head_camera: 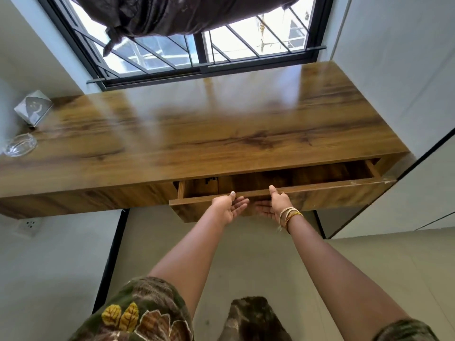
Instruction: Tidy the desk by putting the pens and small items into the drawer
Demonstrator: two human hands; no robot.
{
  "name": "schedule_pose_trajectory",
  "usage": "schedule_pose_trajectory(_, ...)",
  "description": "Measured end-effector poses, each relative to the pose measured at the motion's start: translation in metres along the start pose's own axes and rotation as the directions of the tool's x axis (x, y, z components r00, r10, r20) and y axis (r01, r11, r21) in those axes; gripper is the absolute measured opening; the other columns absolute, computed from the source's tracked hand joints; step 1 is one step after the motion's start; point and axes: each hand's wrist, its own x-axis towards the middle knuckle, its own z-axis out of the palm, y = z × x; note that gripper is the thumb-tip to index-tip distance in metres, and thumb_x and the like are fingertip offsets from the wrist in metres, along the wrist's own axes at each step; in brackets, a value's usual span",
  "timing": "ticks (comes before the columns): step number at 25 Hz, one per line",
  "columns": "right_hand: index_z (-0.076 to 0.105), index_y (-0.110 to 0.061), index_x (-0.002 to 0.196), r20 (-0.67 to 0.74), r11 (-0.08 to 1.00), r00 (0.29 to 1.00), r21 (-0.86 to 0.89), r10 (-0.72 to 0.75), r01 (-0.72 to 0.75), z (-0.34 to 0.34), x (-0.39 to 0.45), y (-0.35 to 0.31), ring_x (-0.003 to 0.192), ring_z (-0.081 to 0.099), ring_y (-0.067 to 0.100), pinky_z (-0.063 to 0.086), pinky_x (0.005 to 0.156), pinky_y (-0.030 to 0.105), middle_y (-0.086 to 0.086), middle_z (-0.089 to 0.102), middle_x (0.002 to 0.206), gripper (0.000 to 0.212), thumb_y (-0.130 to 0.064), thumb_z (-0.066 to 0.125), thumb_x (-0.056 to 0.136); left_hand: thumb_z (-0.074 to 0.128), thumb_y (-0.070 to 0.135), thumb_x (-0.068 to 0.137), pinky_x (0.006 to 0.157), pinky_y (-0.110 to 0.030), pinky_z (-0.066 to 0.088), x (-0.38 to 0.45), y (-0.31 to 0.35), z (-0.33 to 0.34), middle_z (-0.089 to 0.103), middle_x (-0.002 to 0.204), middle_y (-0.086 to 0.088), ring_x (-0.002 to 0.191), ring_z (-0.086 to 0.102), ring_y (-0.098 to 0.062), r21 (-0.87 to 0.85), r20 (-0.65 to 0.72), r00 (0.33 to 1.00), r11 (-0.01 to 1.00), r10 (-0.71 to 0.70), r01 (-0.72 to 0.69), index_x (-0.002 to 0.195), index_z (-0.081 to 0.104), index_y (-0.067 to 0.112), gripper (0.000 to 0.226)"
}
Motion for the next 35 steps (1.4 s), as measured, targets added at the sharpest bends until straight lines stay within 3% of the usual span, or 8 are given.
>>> schedule_pose_trajectory(4,0.052,0.001,0.12,0.012,1.0,1.0,0.002,-0.007,0.007,0.004,0.021,-0.022,0.089,0.067,0.034,0.053,0.093,0.049,0.023,0.067,0.1,0.046,-0.039,0.039,0.102,0.048,0.012,0.1,0.041,-0.025,0.055,0.019,0.026,0.009,0.063,0.087,-0.02,0.075,0.067,-0.027,-0.043,0.004,1.0,0.999,0.004,-0.003,0.099,0.055,-0.007,0.02)
schedule_pose_trajectory(14,0.06,-0.009,0.092,0.034,0.995,0.996,-0.053,-0.085,0.086,-0.01,0.048,-0.049,0.099,0.07,0.032,0.057,0.085,0.039,0.023,0.069,0.11,0.031,-0.032,0.076,0.08,0.048,-0.014,0.086,0.061,-0.026,0.059,0.041,0.061,0.008,0.063,0.093,-0.024,0.08,0.071,-0.032,-0.087,0.101,0.995,0.996,0.005,0.004,0.089,0.053,-0.001,0.014)
schedule_pose_trajectory(21,0.051,-0.002,0.122,-0.263,0.991,0.964,0.113,-0.032,0.064,0.028,0.061,-0.048,0.097,0.069,0.033,0.059,0.081,0.045,0.011,0.065,0.112,0.106,-0.081,0.069,0.053,0.062,0.036,0.092,0.061,-0.032,0.061,0.042,0.06,0.003,0.07,0.099,-0.02,0.083,0.073,-0.028,-0.078,0.12,0.992,0.997,0.033,-0.024,0.112,0.053,0.002,0.041)
schedule_pose_trajectory(26,0.034,0.008,0.136,-0.398,0.998,0.917,-0.058,-0.039,0.017,0.048,0.046,-0.056,0.108,0.062,0.036,0.049,0.095,0.044,0.014,0.061,0.121,0.093,-0.069,0.045,0.085,0.058,0.055,0.089,0.06,-0.034,0.058,0.038,0.057,0.0,0.071,0.102,-0.012,0.079,0.072,-0.025,0.208,0.025,0.998,0.976,0.061,-0.065,0.106,0.056,0.013,0.045)
schedule_pose_trajectory(28,0.039,0.005,0.135,-0.403,0.991,0.915,-0.122,0.008,-0.062,0.056,0.039,-0.067,0.113,0.059,0.037,0.047,0.098,0.044,0.016,0.06,0.126,0.083,-0.065,0.04,0.091,0.057,0.061,0.087,0.064,-0.035,0.059,0.04,0.055,-0.01,0.074,0.09,-0.008,0.068,0.073,-0.022,0.563,-0.058,0.974,0.813,0.217,-0.148,0.103,0.062,0.009,0.054)
schedule_pose_trajectory(30,0.046,0.002,0.134,-0.337,0.971,0.938,-0.183,0.086,-0.155,0.066,0.031,-0.082,0.113,0.059,0.037,0.048,0.094,0.045,0.017,0.058,0.129,0.067,-0.053,0.039,0.096,0.056,0.05,0.091,0.071,-0.037,0.061,0.035,0.06,-0.021,0.072,0.076,-0.002,0.065,0.071,-0.016,0.842,0.019,0.88,0.467,0.475,-0.27,0.091,0.069,0.01,0.042)
schedule_pose_trajectory(33,0.048,-0.003,0.131,-0.163,0.902,0.962,-0.34,0.221,-0.265,0.089,0.015,-0.095,0.085,0.064,0.038,0.052,0.062,0.043,0.022,0.065,0.113,0.049,-0.034,0.043,0.094,0.057,0.03,0.094,0.072,-0.038,0.059,0.012,0.083,-0.031,0.07,0.08,-0.002,0.072,0.066,-0.017,0.914,0.153,0.744,0.193,0.651,-0.357,0.081,0.07,0.014,0.025)
schedule_pose_trajectory(35,0.049,-0.005,0.126,-0.094,0.842,0.976,-0.494,0.196,-0.217,0.11,0.006,-0.1,0.071,0.065,0.034,0.053,0.06,0.04,0.02,0.07,0.096,0.045,-0.034,0.045,0.091,0.055,0.026,0.094,0.073,-0.036,0.058,-0.001,0.101,-0.039,0.071,0.09,-0.004,0.079,0.065,-0.018,0.924,0.17,0.672,0.121,0.721,-0.363,0.09,0.07,0.014,0.02)
